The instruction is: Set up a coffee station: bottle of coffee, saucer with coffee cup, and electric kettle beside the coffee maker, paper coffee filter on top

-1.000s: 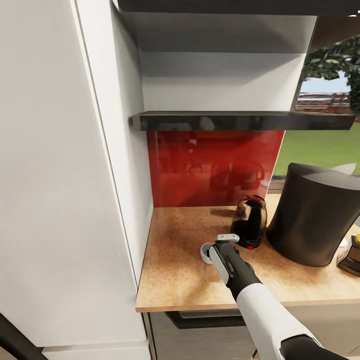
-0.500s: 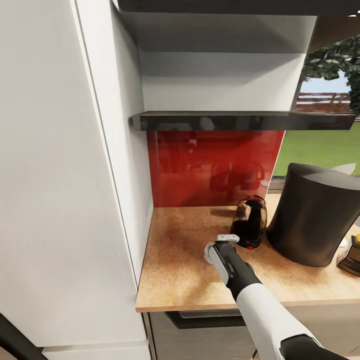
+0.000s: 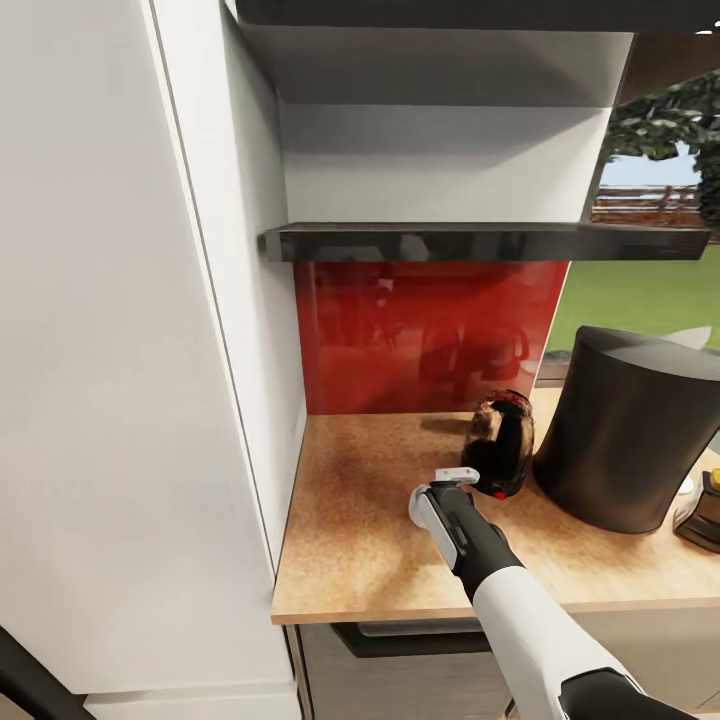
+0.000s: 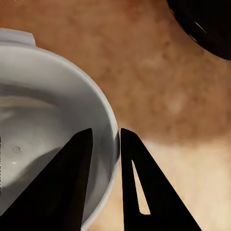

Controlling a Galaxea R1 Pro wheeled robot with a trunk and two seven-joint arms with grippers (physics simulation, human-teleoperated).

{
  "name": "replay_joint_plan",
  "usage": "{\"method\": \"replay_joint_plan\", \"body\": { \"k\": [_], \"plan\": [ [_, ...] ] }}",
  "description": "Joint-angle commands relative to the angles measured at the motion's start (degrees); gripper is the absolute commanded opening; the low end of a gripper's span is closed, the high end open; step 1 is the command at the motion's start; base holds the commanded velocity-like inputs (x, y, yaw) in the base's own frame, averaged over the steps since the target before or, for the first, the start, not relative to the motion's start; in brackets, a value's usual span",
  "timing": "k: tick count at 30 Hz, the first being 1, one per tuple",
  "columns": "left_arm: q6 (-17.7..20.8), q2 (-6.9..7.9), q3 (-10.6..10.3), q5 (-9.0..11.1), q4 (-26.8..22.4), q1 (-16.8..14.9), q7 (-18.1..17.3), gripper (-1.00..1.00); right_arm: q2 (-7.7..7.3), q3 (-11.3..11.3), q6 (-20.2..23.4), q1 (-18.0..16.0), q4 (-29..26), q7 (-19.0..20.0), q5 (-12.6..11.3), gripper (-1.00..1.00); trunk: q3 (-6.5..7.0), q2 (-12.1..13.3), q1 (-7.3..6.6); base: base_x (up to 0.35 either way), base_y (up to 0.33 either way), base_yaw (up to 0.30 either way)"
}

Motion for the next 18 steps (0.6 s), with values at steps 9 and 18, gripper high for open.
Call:
{"method": "replay_joint_plan", "body": {
  "k": [9, 18],
  "plan": [
    [0.4, -0.11, 0.5, -0.1, -0.3, 0.1, 0.1, 1.00, 0.00, 0.2, -0.3, 0.0, -0.1, -0.4, -2.2, -1.00, -0.13, -0.1, 0.04, 0.000, 0.000, 0.000],
    [0.3, 0.10, 0.6, 0.2, -0.4, 0.1, 0.0, 1.00, 0.00, 0.2, -0.3, 0.0, -0.4, -0.5, -2.2, -1.00, -0.13, -0.1, 0.04, 0.000, 0.000, 0.000]
  ]
}}
